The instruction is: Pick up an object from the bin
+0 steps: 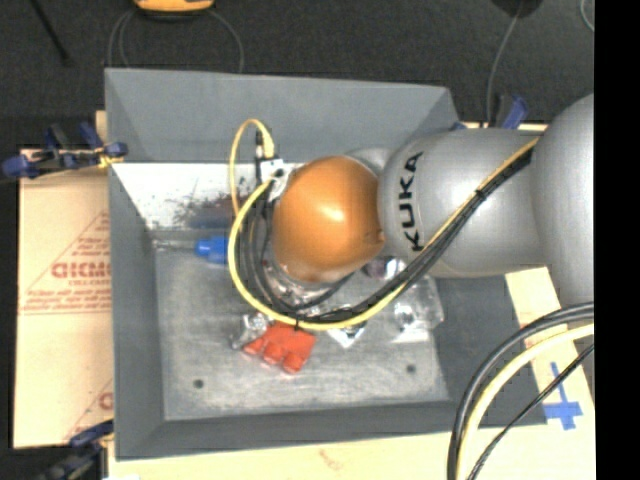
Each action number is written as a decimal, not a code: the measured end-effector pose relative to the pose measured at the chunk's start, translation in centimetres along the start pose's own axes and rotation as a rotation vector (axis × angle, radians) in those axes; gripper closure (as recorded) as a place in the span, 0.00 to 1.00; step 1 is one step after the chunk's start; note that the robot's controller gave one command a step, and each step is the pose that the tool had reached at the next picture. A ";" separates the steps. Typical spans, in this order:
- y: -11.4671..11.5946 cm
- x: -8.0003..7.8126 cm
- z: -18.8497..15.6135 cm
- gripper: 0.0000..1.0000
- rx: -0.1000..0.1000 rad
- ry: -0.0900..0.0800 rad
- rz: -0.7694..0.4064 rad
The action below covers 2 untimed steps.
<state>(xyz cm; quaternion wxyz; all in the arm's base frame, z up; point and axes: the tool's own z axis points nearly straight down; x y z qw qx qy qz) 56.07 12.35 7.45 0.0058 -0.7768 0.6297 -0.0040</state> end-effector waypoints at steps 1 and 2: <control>-0.1 -0.4 -0.2 1.00 0.000 -0.006 0.004; -0.4 -0.5 -17.1 1.00 -0.004 0.000 -0.067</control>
Offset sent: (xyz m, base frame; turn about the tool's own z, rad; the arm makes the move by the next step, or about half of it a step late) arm 0.0000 0.0000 0.0000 0.0000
